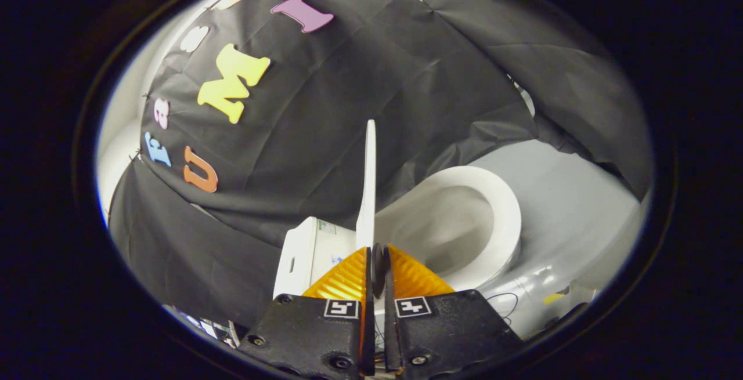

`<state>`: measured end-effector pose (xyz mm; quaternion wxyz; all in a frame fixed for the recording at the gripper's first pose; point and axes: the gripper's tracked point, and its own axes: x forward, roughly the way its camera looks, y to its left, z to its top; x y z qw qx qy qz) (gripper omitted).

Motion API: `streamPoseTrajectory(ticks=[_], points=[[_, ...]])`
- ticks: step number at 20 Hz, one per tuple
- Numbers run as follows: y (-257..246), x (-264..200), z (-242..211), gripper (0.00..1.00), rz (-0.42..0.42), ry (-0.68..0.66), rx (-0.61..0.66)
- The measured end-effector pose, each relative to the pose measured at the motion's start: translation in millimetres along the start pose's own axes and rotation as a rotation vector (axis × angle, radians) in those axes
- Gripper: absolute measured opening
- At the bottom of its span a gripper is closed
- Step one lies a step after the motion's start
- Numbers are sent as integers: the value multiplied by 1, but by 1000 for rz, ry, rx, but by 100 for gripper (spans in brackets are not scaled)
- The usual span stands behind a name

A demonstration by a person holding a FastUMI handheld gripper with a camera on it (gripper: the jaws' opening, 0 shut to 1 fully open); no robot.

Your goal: Open the toilet lid.

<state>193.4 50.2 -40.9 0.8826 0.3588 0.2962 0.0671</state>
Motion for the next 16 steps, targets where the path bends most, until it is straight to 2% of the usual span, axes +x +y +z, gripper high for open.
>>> streamPoseTrajectory(ticks=[16], points=[[61, 2, -6, 10, -116, -9, -210]])
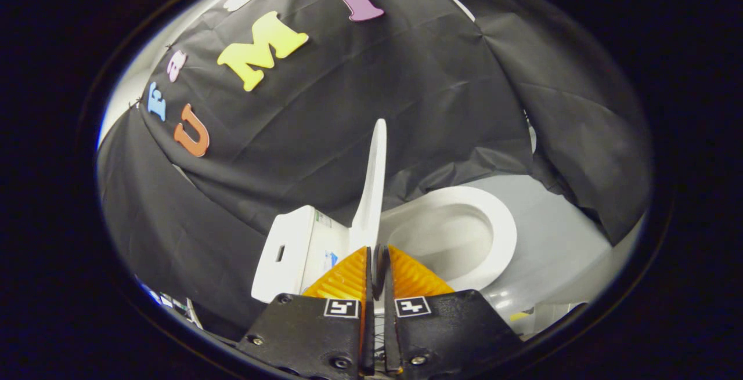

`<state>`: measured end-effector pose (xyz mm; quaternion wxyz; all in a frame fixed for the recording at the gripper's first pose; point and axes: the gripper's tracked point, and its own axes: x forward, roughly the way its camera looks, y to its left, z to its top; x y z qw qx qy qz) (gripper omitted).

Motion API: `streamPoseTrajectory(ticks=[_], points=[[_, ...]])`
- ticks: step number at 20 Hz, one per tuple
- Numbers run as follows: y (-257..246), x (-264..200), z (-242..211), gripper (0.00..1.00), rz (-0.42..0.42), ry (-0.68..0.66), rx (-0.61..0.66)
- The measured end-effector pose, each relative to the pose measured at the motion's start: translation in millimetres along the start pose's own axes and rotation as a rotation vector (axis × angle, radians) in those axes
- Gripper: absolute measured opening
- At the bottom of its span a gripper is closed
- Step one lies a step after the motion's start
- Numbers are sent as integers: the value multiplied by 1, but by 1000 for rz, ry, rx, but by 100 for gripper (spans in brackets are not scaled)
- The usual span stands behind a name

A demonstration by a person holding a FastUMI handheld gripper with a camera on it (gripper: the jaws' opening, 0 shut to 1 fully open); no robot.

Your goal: Open the toilet lid.

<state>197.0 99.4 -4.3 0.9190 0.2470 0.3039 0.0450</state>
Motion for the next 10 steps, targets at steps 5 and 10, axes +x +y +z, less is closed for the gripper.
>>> streamPoseTrajectory(ticks=[5, 10], points=[[21, 2, 5, 10, -12, -4, -50], [47, 3, 0, 10, -29, -17, -128]])
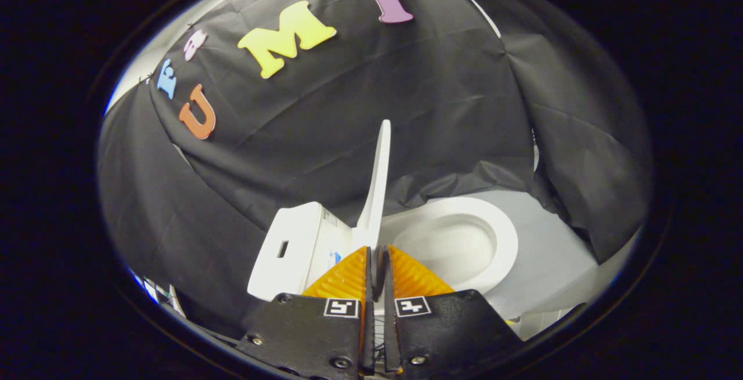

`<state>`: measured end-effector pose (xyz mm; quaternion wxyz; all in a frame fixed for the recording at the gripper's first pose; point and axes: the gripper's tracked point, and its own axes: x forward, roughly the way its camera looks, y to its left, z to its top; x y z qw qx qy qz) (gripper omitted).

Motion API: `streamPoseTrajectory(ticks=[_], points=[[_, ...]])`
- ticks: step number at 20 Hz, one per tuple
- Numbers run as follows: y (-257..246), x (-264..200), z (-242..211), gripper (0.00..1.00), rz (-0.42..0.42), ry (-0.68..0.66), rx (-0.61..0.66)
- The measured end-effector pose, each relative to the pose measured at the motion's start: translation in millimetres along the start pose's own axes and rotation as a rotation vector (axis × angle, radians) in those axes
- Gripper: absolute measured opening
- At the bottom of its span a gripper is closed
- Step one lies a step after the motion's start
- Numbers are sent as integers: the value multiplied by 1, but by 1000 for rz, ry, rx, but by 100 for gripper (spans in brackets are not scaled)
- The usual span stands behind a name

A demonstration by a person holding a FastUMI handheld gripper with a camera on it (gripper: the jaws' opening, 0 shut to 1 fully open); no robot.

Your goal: Open the toilet lid.

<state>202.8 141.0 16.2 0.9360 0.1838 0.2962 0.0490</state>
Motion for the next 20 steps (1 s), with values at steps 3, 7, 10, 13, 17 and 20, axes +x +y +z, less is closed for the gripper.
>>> streamPoseTrajectory(ticks=[3, 7, 10, 13, 17, 20], points=[[16, -2, 0, 11, 9, -3, -34], [33, 0, -1, 13, 14, -7, -69], [51, 1, -4, 14, 22, -13, -98], [66, 3, -5, 15, 18, -24, -155], [84, 2, -7, 15, 11, -32, -196], [95, 5, -13, 15, 21, -34, -233]])
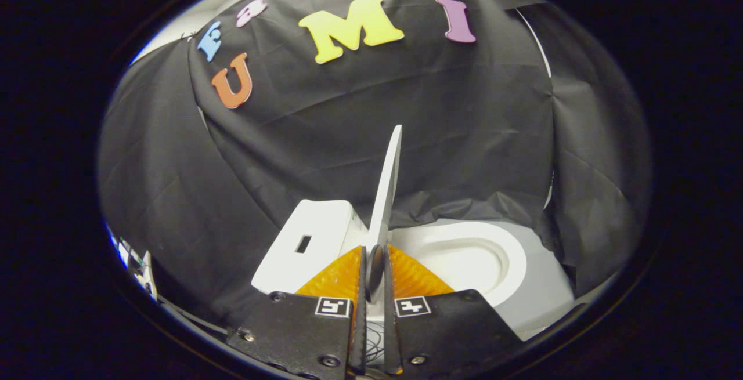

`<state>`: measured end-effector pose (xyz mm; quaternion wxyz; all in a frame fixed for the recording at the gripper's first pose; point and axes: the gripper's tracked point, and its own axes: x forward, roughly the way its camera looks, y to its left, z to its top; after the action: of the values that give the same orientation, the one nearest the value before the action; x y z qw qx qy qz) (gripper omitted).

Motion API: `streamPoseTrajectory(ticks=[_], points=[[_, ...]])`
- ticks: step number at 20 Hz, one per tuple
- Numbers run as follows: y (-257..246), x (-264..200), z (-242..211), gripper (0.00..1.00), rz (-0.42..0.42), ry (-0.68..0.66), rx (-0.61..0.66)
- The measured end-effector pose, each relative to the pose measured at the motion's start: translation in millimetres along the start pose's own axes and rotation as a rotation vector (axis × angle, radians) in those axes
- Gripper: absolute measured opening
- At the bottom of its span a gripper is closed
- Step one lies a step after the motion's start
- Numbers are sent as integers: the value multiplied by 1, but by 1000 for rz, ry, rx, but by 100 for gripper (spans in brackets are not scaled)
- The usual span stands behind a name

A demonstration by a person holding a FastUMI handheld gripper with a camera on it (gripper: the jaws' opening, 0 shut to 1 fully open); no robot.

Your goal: Open the toilet lid.

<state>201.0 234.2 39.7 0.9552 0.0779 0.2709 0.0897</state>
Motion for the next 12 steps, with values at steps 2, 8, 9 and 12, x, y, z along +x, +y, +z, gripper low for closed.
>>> streamPoseTrajectory(ticks=[2, 8, 9, 12], points=[[7, 0, 0, 15, -3, -3, -28], [33, 2, -2, 15, 13, -13, -77], [39, 3, -2, 15, 15, -13, -85], [48, 6, -2, 15, 5, -20, -117]])
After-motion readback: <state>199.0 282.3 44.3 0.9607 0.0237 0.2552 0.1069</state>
